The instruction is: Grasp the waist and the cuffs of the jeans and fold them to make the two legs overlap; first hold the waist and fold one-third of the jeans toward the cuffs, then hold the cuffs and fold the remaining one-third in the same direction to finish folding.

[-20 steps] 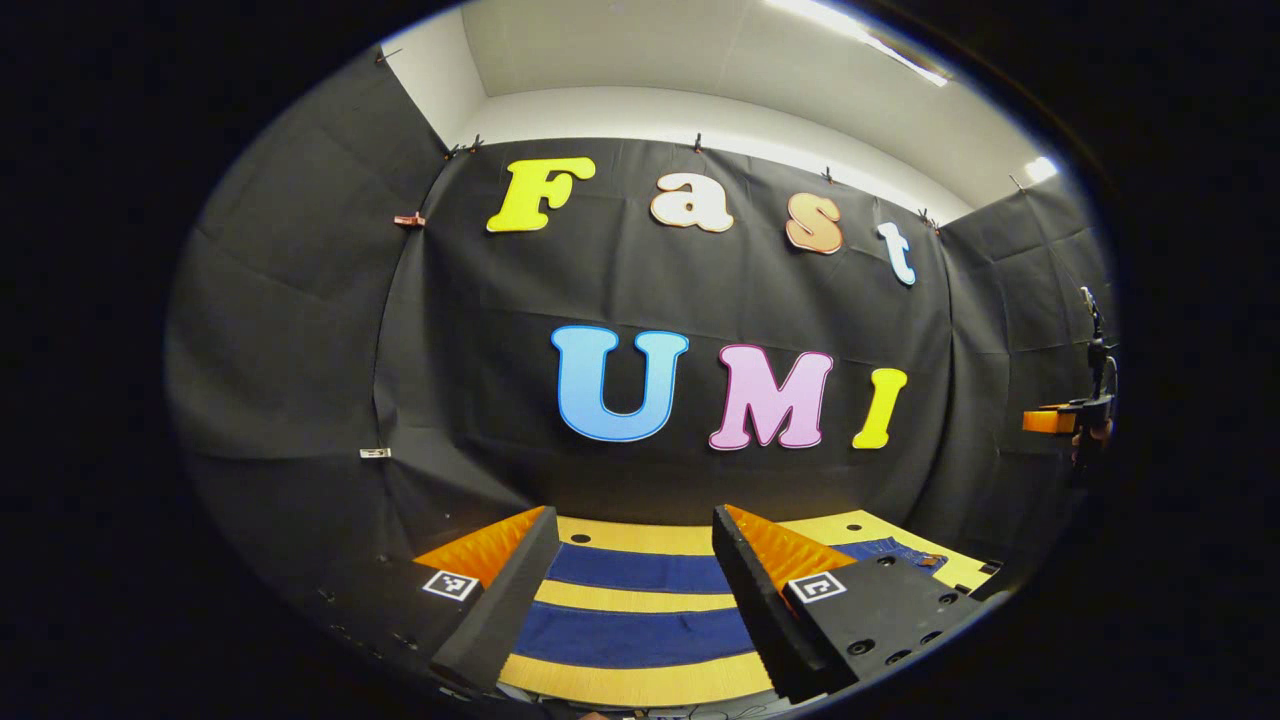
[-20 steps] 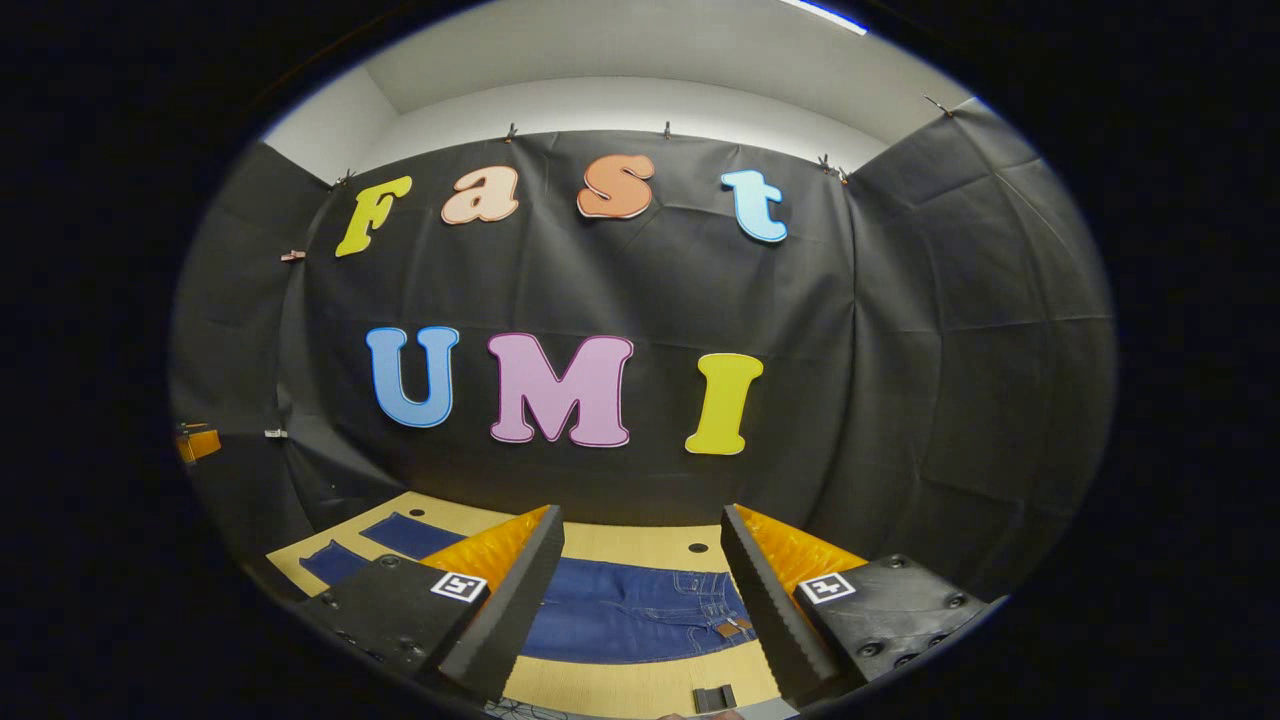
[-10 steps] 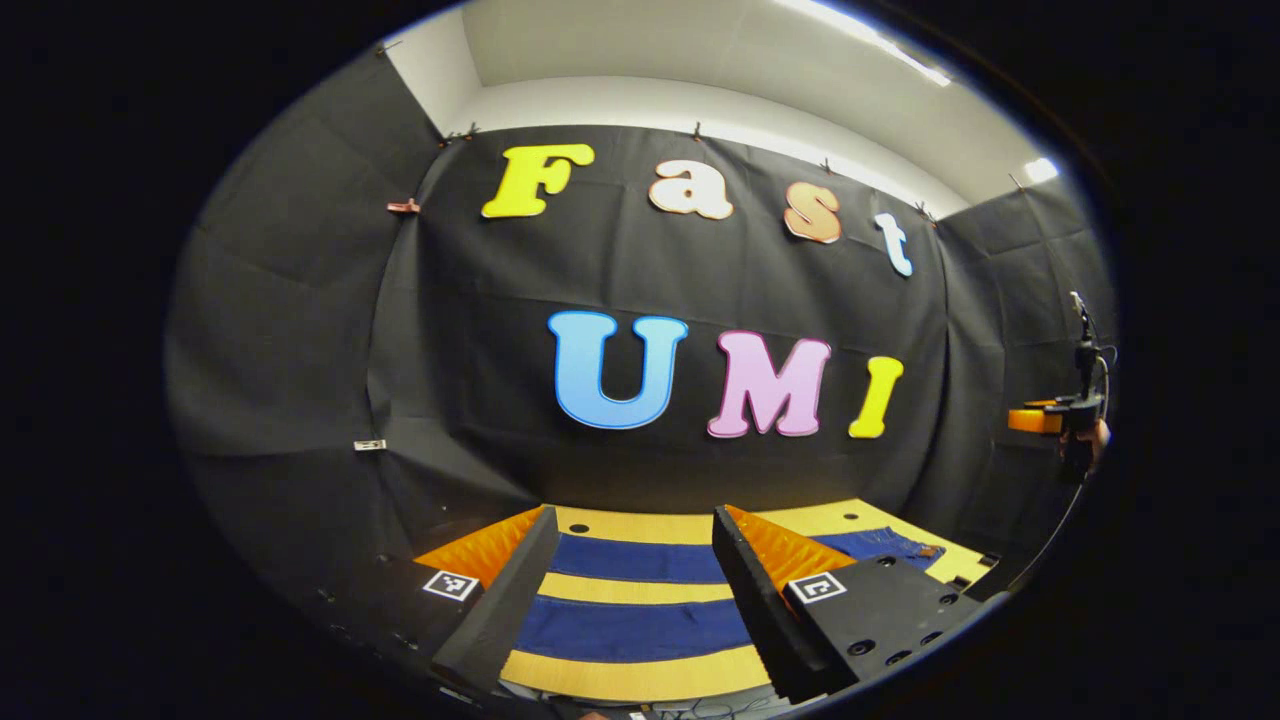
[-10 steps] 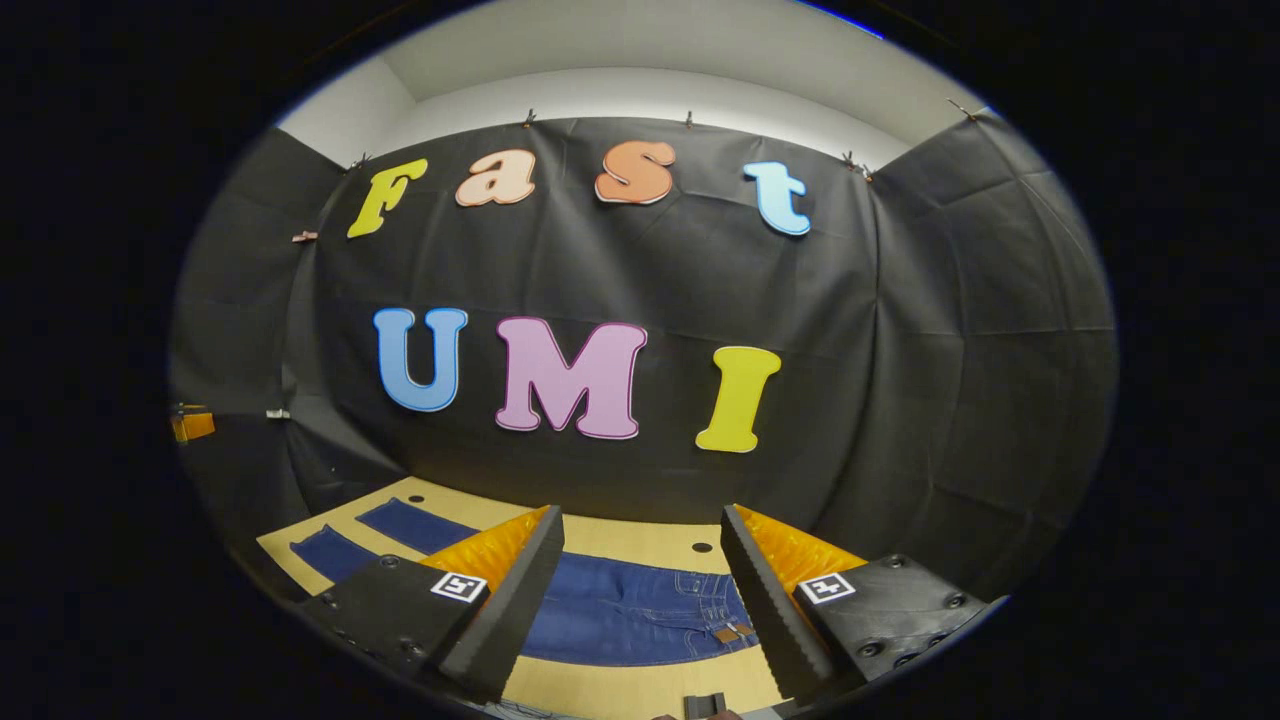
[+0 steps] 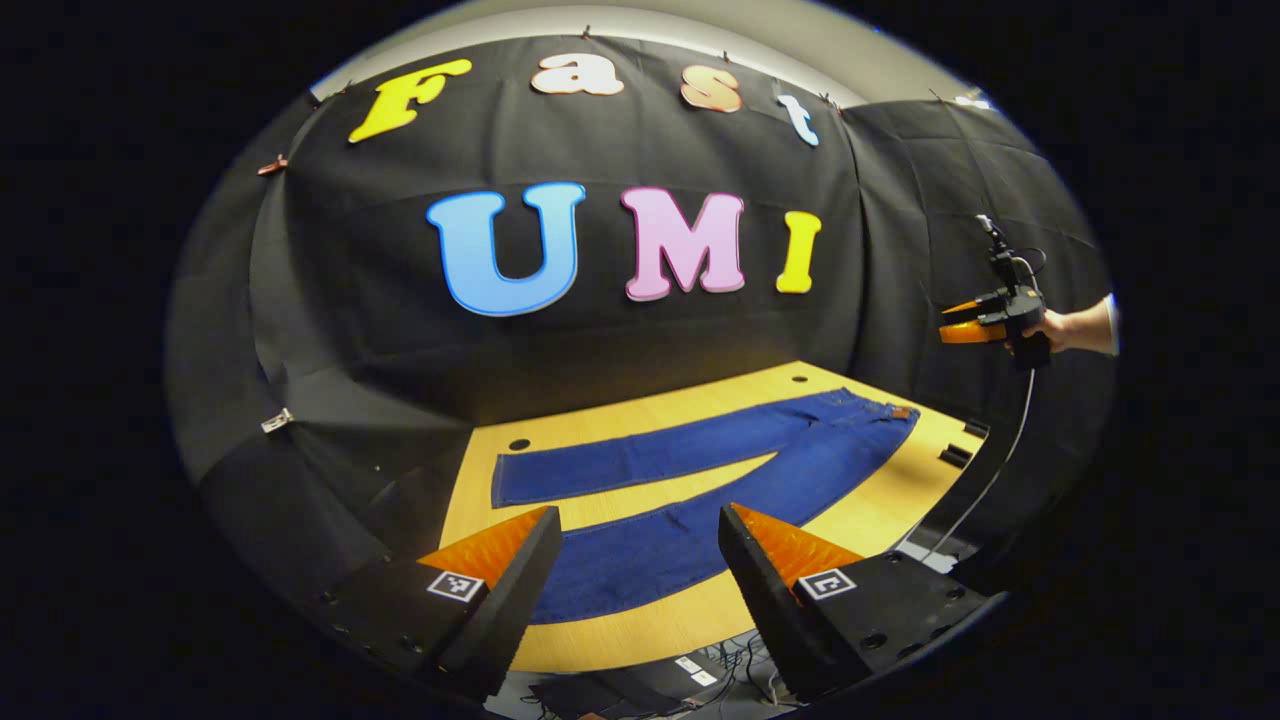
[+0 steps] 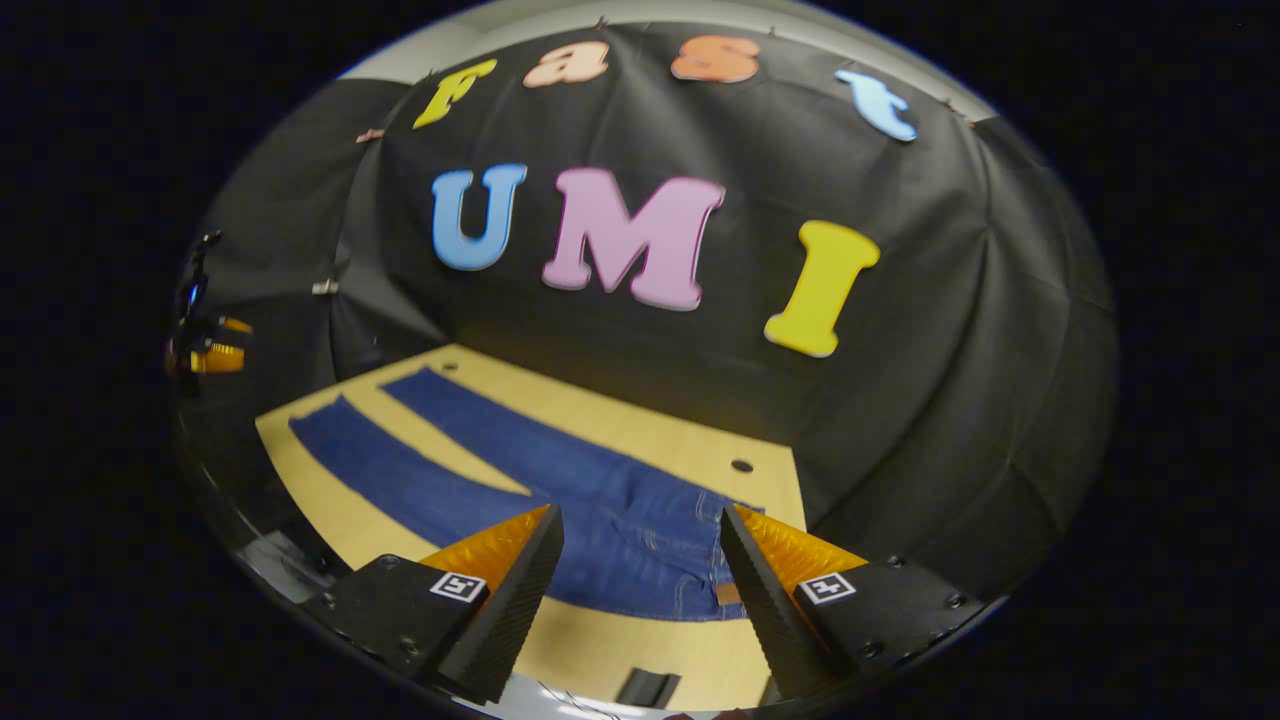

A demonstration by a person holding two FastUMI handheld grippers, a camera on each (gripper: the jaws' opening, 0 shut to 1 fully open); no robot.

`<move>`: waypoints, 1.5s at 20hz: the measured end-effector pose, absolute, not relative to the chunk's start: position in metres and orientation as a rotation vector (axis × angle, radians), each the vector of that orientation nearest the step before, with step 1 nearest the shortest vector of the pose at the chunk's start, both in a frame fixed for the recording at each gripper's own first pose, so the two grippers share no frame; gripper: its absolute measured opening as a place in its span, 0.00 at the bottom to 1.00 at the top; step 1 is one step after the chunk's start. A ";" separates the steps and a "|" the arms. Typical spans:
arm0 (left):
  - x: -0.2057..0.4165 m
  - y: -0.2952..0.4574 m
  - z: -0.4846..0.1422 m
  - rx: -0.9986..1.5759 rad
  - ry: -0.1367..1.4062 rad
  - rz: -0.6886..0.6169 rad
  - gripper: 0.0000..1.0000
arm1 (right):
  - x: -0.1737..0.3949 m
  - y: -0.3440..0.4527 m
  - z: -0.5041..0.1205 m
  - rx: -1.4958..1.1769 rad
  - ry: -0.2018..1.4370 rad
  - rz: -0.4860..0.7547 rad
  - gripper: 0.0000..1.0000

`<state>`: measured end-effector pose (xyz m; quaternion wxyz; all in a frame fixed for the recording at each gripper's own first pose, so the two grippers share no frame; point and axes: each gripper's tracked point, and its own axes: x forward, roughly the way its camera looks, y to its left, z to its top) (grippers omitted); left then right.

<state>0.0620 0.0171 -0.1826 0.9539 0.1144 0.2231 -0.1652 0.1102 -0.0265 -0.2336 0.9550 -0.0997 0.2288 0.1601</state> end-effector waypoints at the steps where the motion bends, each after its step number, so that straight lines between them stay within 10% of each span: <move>1: 0.069 0.016 -0.196 0.245 0.487 -0.365 0.98 | 0.118 -0.025 -0.259 -0.238 0.524 0.372 0.97; 15: 0.119 0.096 -0.392 0.628 1.244 -0.745 0.99 | 0.137 -0.058 -0.466 -0.707 1.195 0.893 0.98; 26: 0.108 0.154 -0.430 0.787 1.469 -0.787 0.97 | 0.138 -0.070 -0.501 -0.691 1.408 0.832 0.93; 28: 0.116 0.152 -0.432 0.790 1.456 -0.774 0.61 | 0.143 -0.070 -0.497 -0.640 1.438 0.753 0.95; 30: 0.122 0.154 -0.437 0.804 1.445 -0.755 0.24 | 0.172 -0.067 -0.493 -0.566 1.391 0.644 0.37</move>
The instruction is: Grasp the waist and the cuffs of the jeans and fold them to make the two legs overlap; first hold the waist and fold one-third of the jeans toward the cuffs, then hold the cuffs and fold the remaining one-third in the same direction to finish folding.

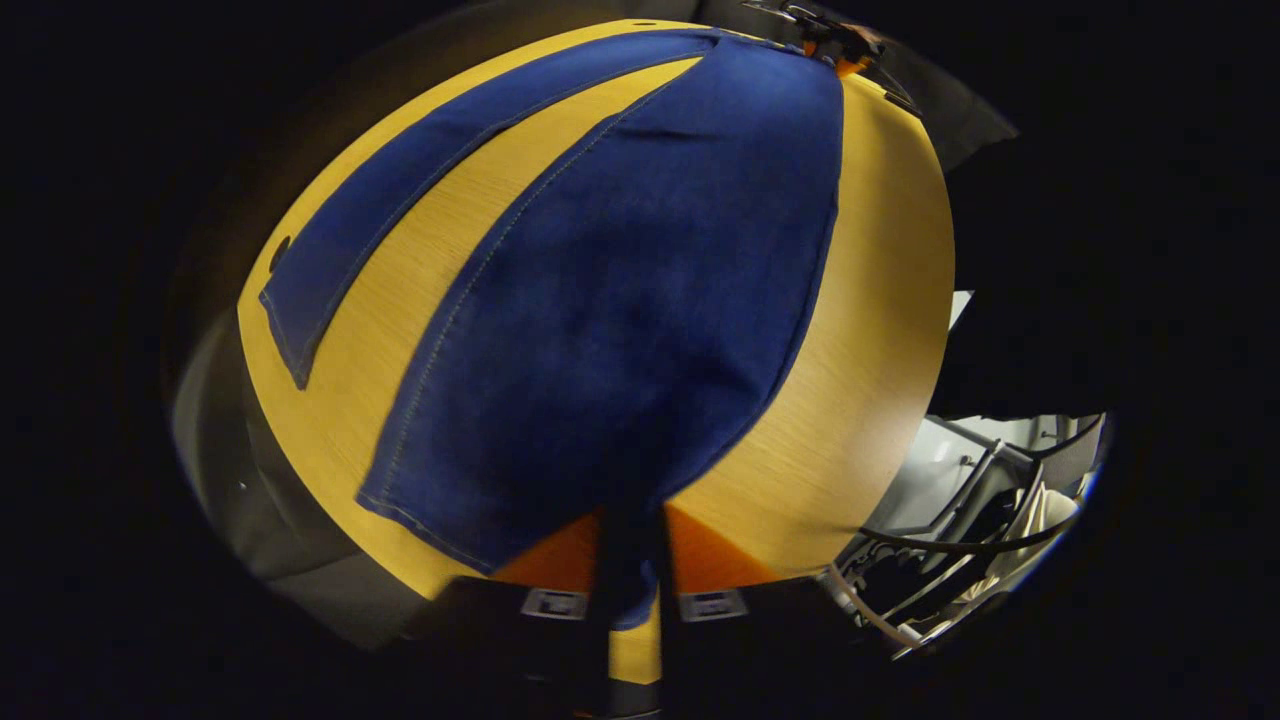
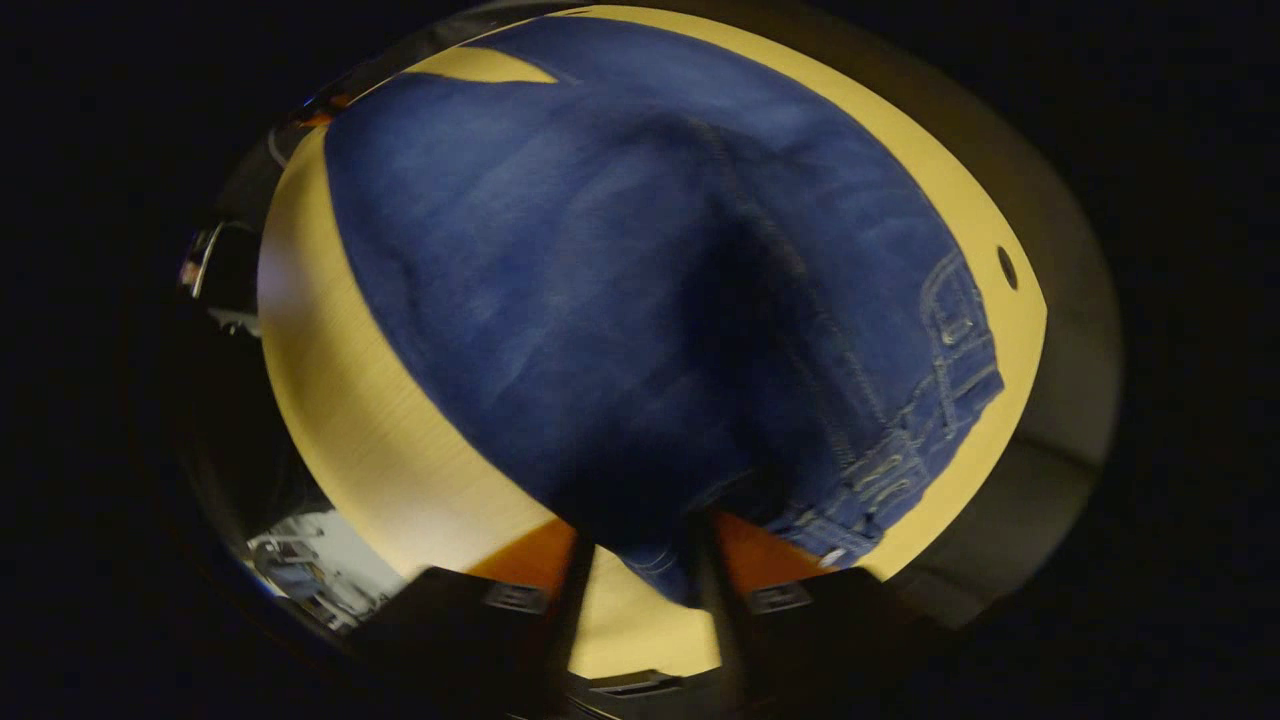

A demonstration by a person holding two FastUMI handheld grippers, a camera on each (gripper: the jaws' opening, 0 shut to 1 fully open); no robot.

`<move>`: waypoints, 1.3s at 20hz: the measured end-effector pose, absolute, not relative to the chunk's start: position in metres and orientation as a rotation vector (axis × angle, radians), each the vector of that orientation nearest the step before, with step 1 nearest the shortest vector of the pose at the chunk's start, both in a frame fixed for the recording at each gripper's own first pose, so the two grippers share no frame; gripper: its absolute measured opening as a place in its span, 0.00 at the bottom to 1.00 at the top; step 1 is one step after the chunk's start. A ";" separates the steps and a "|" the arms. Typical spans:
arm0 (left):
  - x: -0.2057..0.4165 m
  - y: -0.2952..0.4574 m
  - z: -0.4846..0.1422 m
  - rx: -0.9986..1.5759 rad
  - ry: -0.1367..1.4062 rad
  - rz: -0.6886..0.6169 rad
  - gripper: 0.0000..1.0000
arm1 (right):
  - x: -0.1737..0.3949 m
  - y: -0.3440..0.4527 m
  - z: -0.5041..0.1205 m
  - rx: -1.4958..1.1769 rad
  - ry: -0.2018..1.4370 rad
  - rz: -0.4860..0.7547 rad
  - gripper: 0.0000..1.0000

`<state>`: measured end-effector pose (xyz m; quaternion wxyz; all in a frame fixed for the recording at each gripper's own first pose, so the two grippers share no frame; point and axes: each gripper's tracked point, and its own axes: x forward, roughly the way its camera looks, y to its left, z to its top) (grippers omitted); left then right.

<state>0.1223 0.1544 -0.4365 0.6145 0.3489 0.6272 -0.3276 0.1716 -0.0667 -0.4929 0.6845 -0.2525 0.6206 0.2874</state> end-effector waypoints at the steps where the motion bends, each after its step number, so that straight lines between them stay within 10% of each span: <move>1: 0.123 0.155 -0.434 0.802 1.456 -0.744 0.06 | 0.174 -0.067 -0.493 -0.530 1.400 0.601 0.07; 12: 0.166 0.158 -0.373 0.672 1.393 -0.584 0.02 | 0.203 -0.068 -0.418 -0.188 1.151 0.401 0.12; 26: 0.413 0.159 -0.352 0.326 1.282 -0.172 0.06 | 0.345 -0.071 -0.378 -0.069 0.926 0.153 0.12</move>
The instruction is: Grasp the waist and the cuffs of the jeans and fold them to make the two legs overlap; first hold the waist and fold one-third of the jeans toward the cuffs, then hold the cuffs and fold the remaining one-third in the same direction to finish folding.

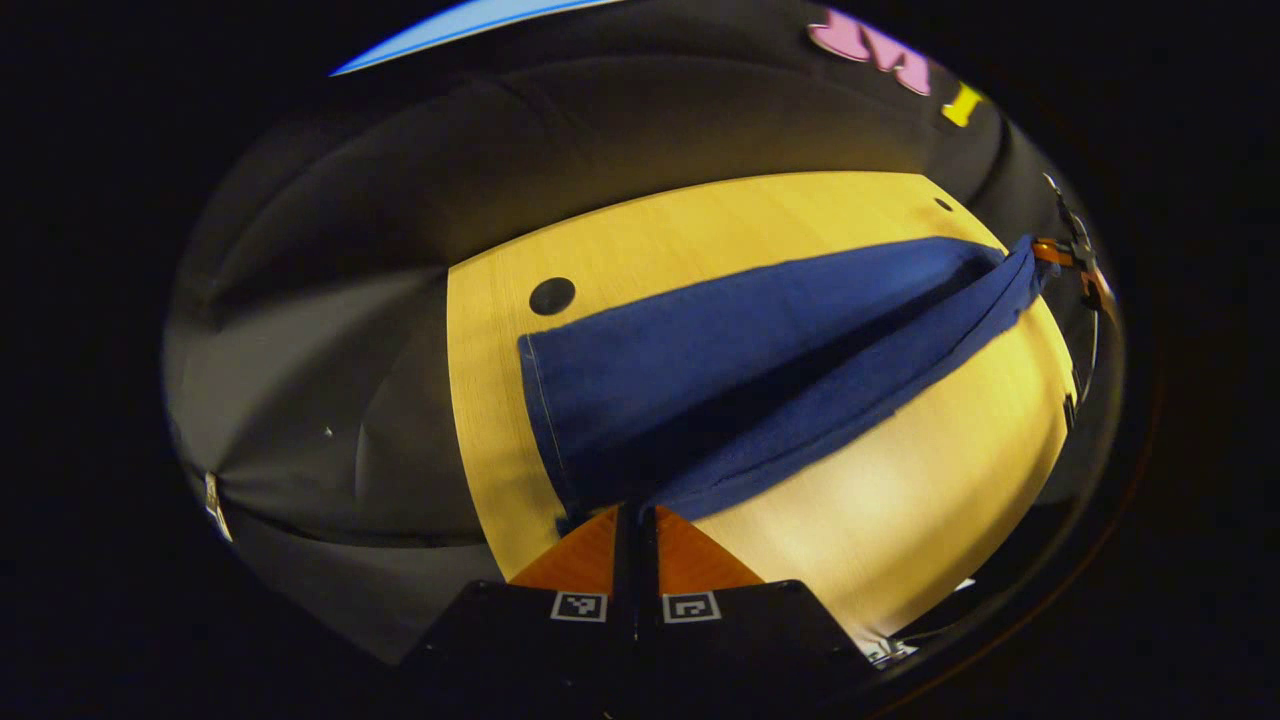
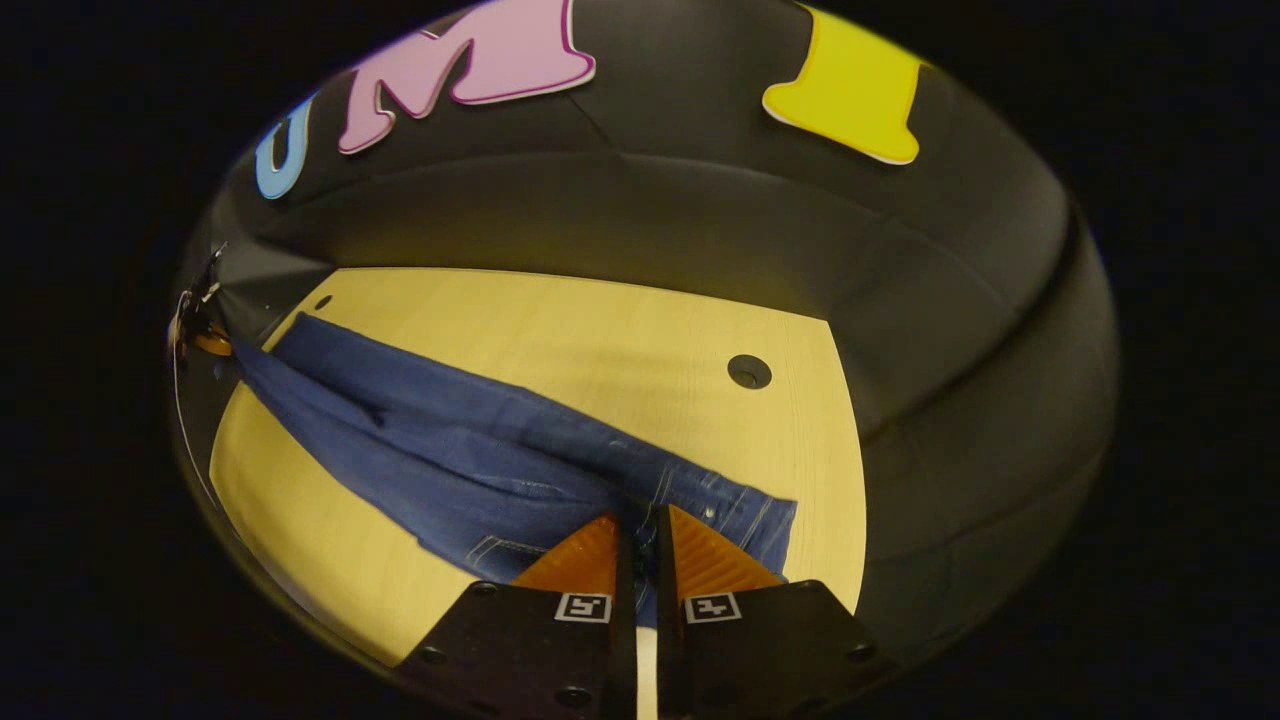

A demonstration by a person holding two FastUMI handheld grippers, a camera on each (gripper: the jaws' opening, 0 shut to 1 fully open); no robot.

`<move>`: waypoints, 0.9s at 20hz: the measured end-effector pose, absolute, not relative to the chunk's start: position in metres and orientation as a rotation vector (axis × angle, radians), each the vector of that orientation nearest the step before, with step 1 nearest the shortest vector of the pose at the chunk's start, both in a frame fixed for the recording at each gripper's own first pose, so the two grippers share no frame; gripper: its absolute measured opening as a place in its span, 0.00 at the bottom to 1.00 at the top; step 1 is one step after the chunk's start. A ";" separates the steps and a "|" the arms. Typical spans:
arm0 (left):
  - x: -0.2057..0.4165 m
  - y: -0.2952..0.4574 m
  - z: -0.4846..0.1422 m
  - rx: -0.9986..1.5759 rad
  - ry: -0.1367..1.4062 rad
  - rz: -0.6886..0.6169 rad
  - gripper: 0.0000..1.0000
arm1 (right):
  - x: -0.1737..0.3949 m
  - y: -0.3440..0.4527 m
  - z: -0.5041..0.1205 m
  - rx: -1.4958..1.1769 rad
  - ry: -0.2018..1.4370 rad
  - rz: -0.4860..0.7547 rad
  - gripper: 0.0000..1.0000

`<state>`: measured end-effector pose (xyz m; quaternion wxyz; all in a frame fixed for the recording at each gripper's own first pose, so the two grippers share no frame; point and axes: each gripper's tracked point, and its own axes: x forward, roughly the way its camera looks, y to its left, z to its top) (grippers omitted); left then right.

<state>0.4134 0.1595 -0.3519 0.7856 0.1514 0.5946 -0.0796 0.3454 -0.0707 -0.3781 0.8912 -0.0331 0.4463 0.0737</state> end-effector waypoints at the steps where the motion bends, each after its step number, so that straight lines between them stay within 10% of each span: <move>1: 0.428 0.158 -0.363 0.324 1.308 -0.161 0.06 | 0.350 -0.072 -0.384 -0.087 0.946 0.154 0.12; 8: 0.494 0.174 -0.415 0.410 1.326 -0.021 0.07 | 0.366 -0.075 -0.427 -0.139 1.028 0.157 0.12; 13: 0.501 0.185 -0.417 0.318 1.193 0.161 0.83 | 0.369 -0.081 -0.438 -0.175 1.031 0.148 0.22; 14: 0.505 0.183 -0.410 0.276 1.136 0.178 0.88 | 0.369 -0.075 -0.434 -0.165 1.018 0.166 0.29; 17: 0.516 0.171 -0.378 0.188 0.957 0.169 0.98 | 0.368 -0.064 -0.409 -0.149 0.975 0.182 1.00; 18: 0.519 0.166 -0.365 0.150 0.892 0.155 0.99 | 0.368 -0.067 -0.402 -0.155 0.955 0.175 0.98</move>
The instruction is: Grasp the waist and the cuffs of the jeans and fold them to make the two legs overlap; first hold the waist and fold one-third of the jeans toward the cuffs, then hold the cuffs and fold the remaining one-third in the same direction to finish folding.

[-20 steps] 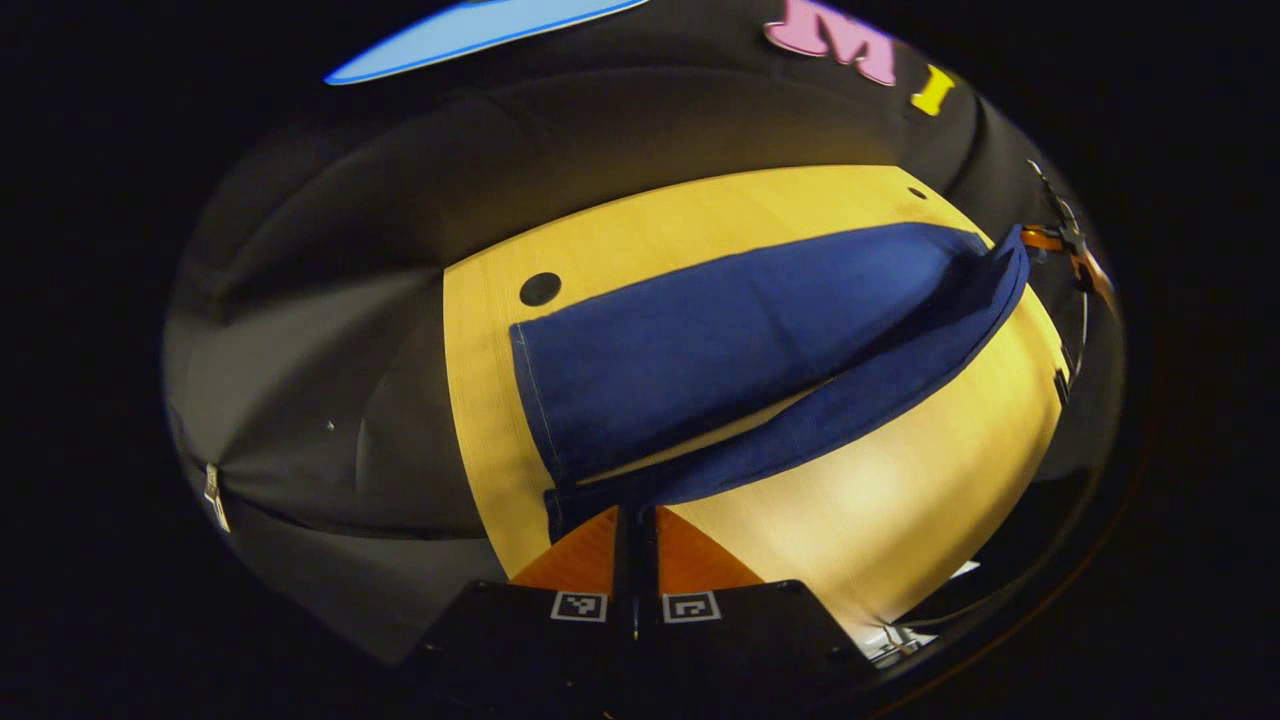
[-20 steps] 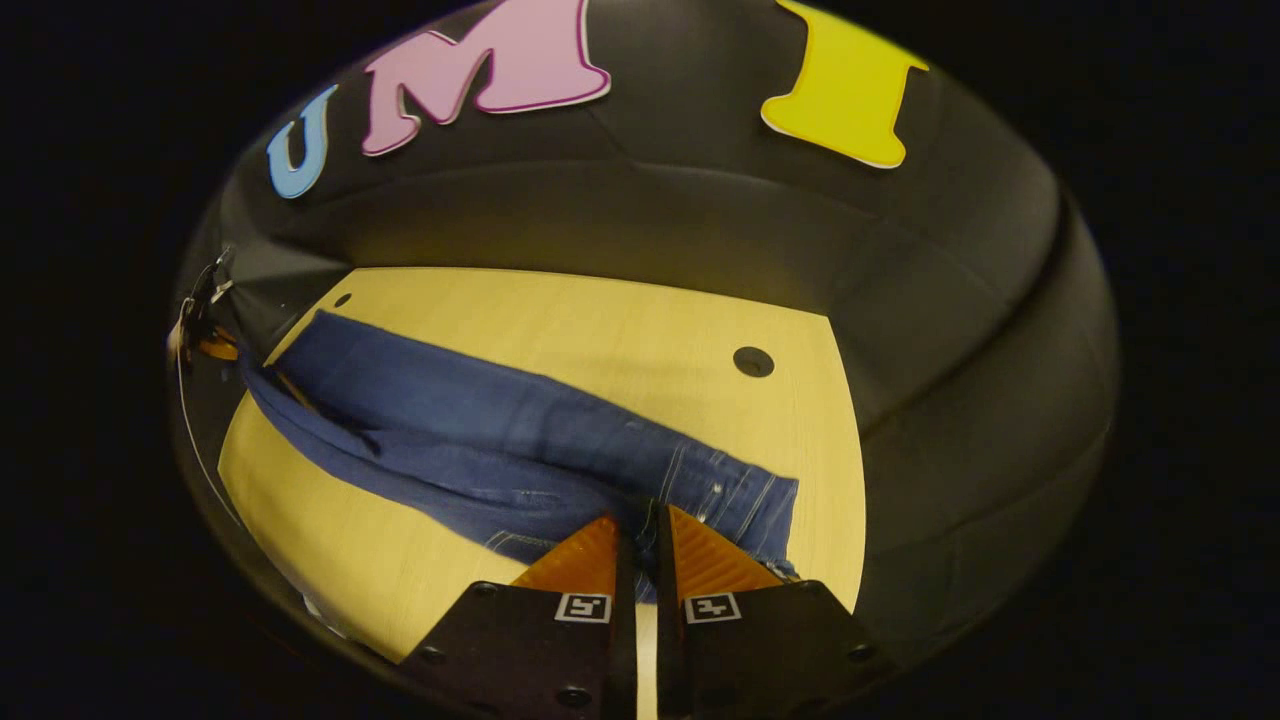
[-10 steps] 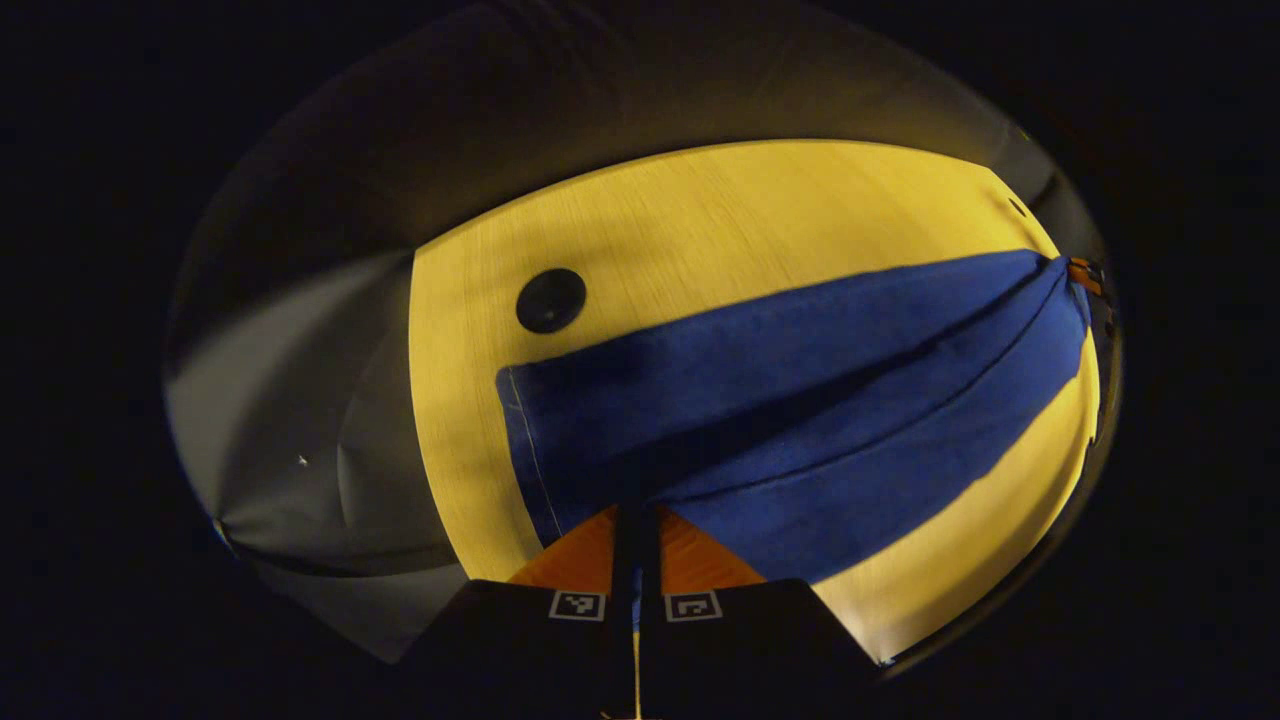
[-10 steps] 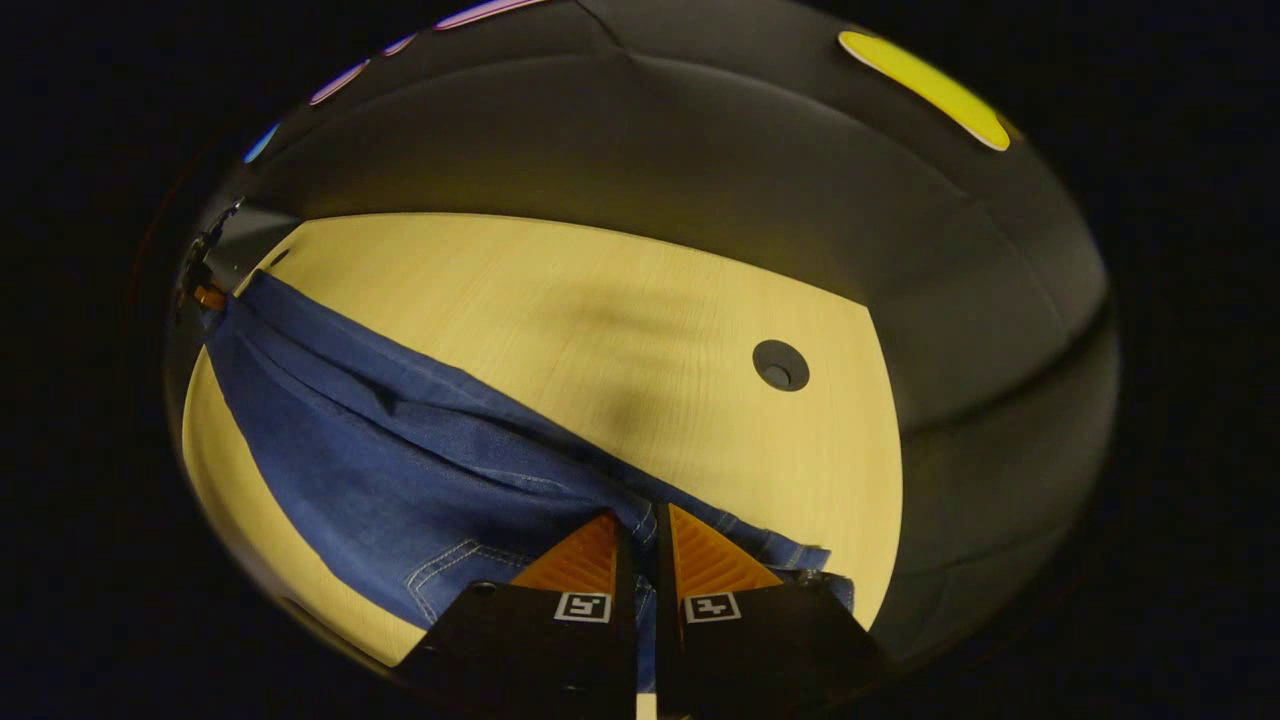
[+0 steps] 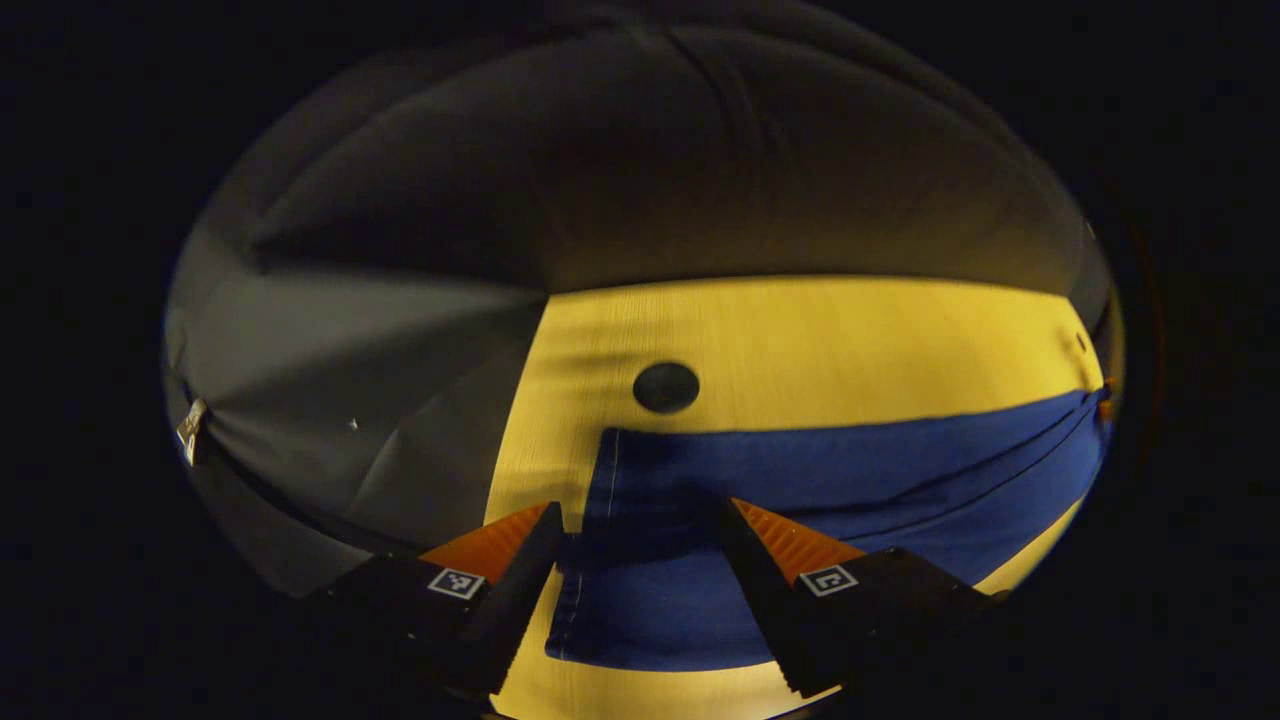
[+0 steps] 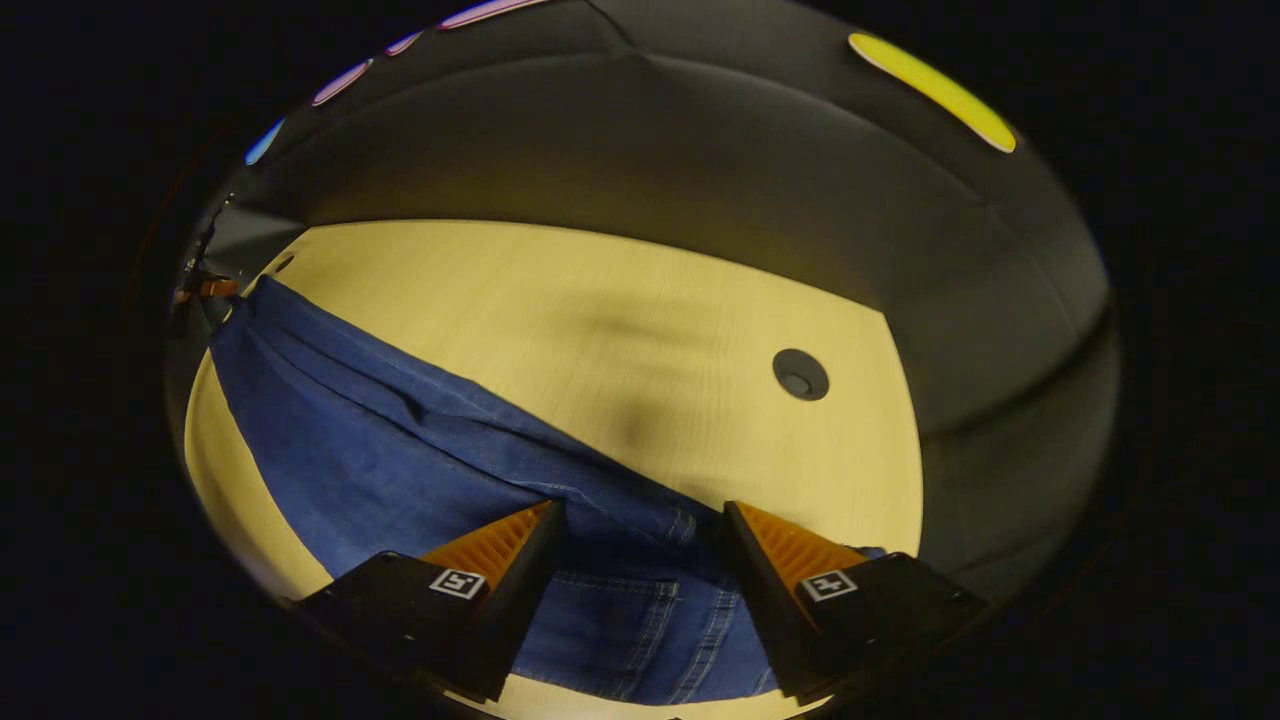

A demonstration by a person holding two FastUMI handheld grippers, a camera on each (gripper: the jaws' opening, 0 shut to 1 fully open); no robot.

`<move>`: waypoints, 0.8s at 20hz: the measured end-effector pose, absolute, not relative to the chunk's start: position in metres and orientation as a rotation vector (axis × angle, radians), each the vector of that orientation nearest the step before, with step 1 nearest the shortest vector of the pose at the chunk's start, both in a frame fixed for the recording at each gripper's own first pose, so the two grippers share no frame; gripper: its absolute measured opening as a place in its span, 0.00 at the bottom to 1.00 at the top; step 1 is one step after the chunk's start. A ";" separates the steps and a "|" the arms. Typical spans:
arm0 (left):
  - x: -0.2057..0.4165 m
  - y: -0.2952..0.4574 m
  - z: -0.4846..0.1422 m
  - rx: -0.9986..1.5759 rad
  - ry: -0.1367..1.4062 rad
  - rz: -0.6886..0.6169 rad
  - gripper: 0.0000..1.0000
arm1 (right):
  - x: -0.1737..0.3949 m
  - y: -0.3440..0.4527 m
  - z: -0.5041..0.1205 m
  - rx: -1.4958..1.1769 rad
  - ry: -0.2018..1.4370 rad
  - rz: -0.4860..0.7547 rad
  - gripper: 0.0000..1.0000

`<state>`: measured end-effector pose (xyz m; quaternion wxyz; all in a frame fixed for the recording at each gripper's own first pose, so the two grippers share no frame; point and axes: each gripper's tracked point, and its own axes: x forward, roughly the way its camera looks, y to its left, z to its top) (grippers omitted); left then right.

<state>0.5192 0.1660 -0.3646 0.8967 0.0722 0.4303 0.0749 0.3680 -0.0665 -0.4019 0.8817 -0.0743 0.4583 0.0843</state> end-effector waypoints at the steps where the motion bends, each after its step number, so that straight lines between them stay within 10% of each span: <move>1: 0.518 0.160 -0.355 0.097 0.840 0.120 0.98 | 0.364 -0.069 -0.388 -0.152 0.933 0.169 0.98; 16: 0.422 0.080 -0.296 0.030 0.623 -0.224 0.98 | 0.249 -0.161 -0.394 0.576 1.121 -0.427 0.99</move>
